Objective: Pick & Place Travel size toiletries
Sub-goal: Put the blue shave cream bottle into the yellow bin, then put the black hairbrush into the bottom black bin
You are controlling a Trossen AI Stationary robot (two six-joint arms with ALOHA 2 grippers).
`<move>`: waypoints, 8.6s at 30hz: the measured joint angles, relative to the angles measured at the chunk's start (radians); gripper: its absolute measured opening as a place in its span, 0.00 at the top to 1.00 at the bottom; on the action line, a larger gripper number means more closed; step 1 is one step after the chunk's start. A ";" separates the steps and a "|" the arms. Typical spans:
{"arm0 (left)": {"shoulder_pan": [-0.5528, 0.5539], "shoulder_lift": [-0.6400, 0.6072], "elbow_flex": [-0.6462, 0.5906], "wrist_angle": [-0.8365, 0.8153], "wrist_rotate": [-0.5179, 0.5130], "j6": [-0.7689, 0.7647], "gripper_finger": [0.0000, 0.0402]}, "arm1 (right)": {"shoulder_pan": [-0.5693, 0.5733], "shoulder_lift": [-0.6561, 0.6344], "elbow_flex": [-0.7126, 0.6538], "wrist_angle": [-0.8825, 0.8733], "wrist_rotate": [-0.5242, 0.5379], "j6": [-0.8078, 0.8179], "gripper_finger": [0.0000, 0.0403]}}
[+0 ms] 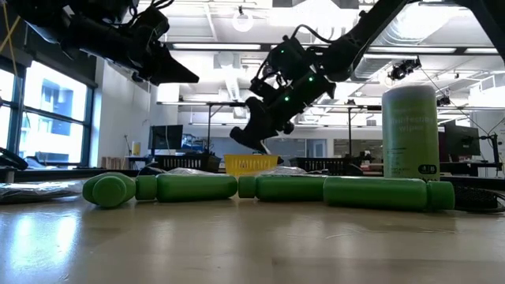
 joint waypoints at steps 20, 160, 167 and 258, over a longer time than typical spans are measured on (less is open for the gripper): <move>0.000 0.000 0.000 0.001 -0.001 0.001 1.00 | 0.008 -0.022 0.000 -0.009 0.027 -0.043 0.53; 0.000 0.000 0.000 -0.050 -0.004 -0.001 1.00 | -0.090 -0.399 -0.178 -0.098 -0.415 -0.149 0.97; 0.000 0.000 0.000 -0.050 -0.004 -0.001 1.00 | -0.001 -0.399 -0.178 -0.081 -0.292 -0.144 0.97; 0.000 0.000 0.000 -0.118 -0.006 0.002 1.00 | 0.644 -0.398 -0.370 -0.751 -0.214 1.011 0.44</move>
